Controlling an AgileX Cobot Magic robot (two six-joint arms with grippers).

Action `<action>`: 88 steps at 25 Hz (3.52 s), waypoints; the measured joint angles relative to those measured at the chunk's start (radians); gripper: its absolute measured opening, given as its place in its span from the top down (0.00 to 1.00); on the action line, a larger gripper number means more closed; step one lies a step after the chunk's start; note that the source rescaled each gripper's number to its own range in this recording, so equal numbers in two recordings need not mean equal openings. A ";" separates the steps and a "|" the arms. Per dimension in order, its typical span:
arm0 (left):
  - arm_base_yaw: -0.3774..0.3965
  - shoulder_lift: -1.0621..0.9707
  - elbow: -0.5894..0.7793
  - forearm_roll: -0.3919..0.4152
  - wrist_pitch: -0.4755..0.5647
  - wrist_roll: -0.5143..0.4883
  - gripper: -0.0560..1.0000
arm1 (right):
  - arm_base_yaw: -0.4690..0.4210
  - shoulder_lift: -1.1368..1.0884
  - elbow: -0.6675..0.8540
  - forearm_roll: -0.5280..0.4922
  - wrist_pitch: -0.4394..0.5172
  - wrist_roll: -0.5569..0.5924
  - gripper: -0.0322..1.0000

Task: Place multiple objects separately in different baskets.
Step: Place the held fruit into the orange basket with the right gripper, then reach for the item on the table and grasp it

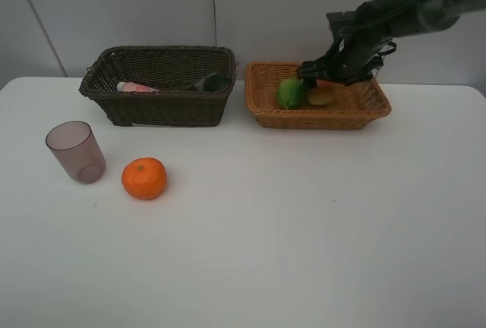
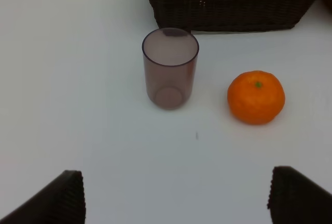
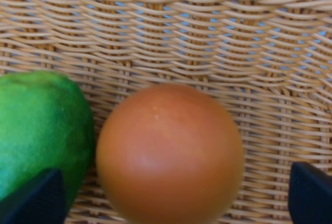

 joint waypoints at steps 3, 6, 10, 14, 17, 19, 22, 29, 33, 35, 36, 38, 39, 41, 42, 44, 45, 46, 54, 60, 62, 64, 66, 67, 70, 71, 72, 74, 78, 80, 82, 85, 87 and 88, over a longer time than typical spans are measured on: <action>0.000 0.000 0.000 0.000 0.000 0.000 0.08 | 0.000 -0.022 0.000 0.001 0.001 0.000 0.06; 0.000 0.000 0.000 0.000 0.000 0.000 0.08 | 0.000 -0.069 0.000 0.020 0.028 0.000 0.06; 0.000 0.000 0.000 0.000 0.000 0.000 0.08 | 0.007 -0.143 0.000 0.091 0.150 0.000 0.06; 0.000 0.000 0.000 0.000 0.000 0.000 0.08 | 0.011 -0.218 0.000 0.137 0.345 0.000 0.06; 0.000 0.000 0.000 0.000 0.000 0.000 0.08 | -0.014 -0.275 0.000 0.154 0.479 -0.002 0.06; 0.000 0.000 0.000 0.000 0.000 0.000 0.08 | -0.043 -0.324 0.010 0.157 0.547 -0.013 0.06; 0.000 0.000 0.000 0.000 0.000 0.000 0.08 | -0.101 -0.424 0.078 0.176 0.576 -0.040 0.06; 0.000 0.000 0.000 0.000 0.000 0.000 0.08 | -0.170 -0.780 0.342 0.192 0.580 -0.093 0.06; 0.000 0.000 0.000 0.000 0.000 0.000 0.08 | -0.171 -1.017 0.452 0.232 0.583 -0.119 0.06; 0.000 0.000 0.000 0.000 0.000 0.000 0.08 | -0.171 -1.118 0.501 0.275 0.587 -0.168 0.06; 0.000 0.000 0.000 0.000 0.000 0.000 0.08 | -0.171 -1.172 0.524 0.295 0.588 -0.201 0.06; 0.000 0.000 0.000 0.000 0.000 0.000 0.08 | -0.171 -1.274 0.573 0.339 0.592 -0.248 0.06; 0.000 0.000 0.000 0.000 0.000 0.000 0.08 | -0.171 -1.331 0.594 0.352 0.596 -0.265 0.06; 0.000 0.000 0.000 0.000 0.000 0.000 0.08 | -0.171 -1.439 0.644 0.361 0.598 -0.277 0.06; 0.000 0.000 0.000 0.000 0.000 0.000 0.08 | -0.171 -1.497 0.665 0.361 0.600 -0.281 0.06; 0.000 0.000 0.000 0.000 0.000 0.000 0.08 | -0.171 -1.613 0.706 0.361 0.604 -0.284 0.06; 0.000 0.000 0.000 0.000 0.000 0.000 0.08 | -0.171 -1.657 0.724 0.361 0.606 -0.284 0.06; 0.000 0.000 0.000 0.000 0.000 0.000 0.08 | -0.171 -1.706 0.738 0.361 0.606 -0.284 0.06; 0.000 0.000 0.000 0.000 0.000 0.000 0.08 | -0.171 -2.025 0.880 0.360 0.608 -0.284 0.06; 0.000 0.000 0.000 0.000 0.000 0.000 0.08 | -0.171 -2.167 0.995 0.356 0.579 -0.284 0.06; 0.000 0.000 0.000 0.000 0.000 0.000 0.08 | -0.171 -2.168 1.016 0.352 0.577 -0.284 0.06; 0.000 0.000 0.000 0.000 0.000 0.000 0.08 | -0.171 -2.168 1.028 0.343 0.576 -0.284 0.06; 0.000 0.000 0.000 0.000 0.000 0.000 0.08 | -0.171 -2.168 1.037 0.328 0.580 -0.285 0.06; 0.000 0.000 0.000 0.000 0.000 0.000 0.08 | -0.171 -2.168 1.039 0.316 0.582 -0.284 0.06; 0.000 0.000 0.000 0.000 0.000 0.000 0.08 | -0.171 -2.169 1.043 0.301 0.583 -0.272 0.06; 0.000 0.000 0.000 0.000 0.000 0.000 0.08 | -0.171 -2.169 1.043 0.300 0.583 -0.269 0.06; 0.000 0.000 0.000 0.000 0.000 0.000 0.08 | -0.171 -2.169 1.043 0.298 0.583 -0.269 0.06; 0.000 0.000 0.000 0.000 0.000 0.000 0.08 | -0.171 -2.169 1.043 0.296 0.583 -0.266 0.06; 0.000 0.000 0.000 0.000 0.000 0.000 0.08 | -0.171 -2.169 1.043 0.291 0.583 -0.266 0.06; 0.000 0.000 0.000 0.000 0.000 0.000 0.08 | -0.171 -2.169 1.043 0.291 0.583 -0.265 0.06; 0.000 0.000 0.000 0.000 0.000 0.000 0.08 | -0.171 -2.169 1.043 0.291 0.583 -0.265 0.06; 0.000 0.000 0.000 0.000 0.000 0.000 0.08 | -0.171 -2.169 1.043 0.290 0.583 -0.265 0.06; 0.000 0.000 0.000 0.000 0.000 0.000 0.08 | -0.171 -2.169 1.043 0.290 0.583 -0.265 0.06; 0.000 0.000 0.000 0.000 0.000 0.000 0.08 | -0.171 -2.169 1.043 0.290 0.583 -0.265 0.06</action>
